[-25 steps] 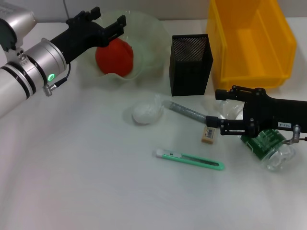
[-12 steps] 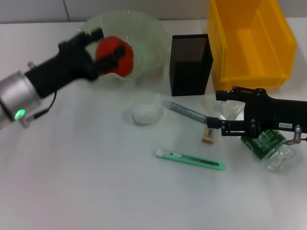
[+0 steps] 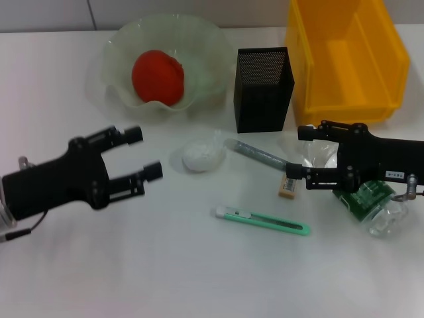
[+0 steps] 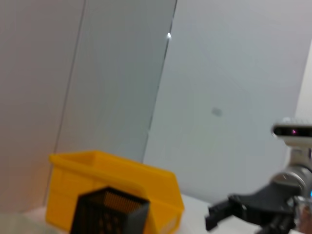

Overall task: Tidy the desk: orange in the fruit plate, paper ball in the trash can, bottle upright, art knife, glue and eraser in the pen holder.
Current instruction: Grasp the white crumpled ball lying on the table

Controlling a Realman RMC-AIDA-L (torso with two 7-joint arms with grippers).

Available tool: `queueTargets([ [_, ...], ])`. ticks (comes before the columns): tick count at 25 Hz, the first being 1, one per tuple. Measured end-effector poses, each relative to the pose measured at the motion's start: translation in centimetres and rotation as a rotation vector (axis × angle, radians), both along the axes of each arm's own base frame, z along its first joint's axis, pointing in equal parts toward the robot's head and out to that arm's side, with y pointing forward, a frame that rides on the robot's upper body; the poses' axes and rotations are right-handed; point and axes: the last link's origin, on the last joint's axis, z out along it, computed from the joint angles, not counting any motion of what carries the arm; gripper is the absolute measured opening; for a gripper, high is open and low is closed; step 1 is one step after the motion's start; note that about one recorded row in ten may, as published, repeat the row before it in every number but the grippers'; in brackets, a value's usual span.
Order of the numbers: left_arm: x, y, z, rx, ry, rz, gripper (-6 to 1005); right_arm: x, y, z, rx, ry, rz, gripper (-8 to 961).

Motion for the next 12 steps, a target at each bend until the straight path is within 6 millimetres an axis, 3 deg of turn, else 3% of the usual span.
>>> queueTargets([
  [12, -0.18, -0.44, -0.76, -0.04, 0.037, -0.014, 788, 0.01, -0.01, 0.05, 0.0, 0.0, 0.001, 778],
])
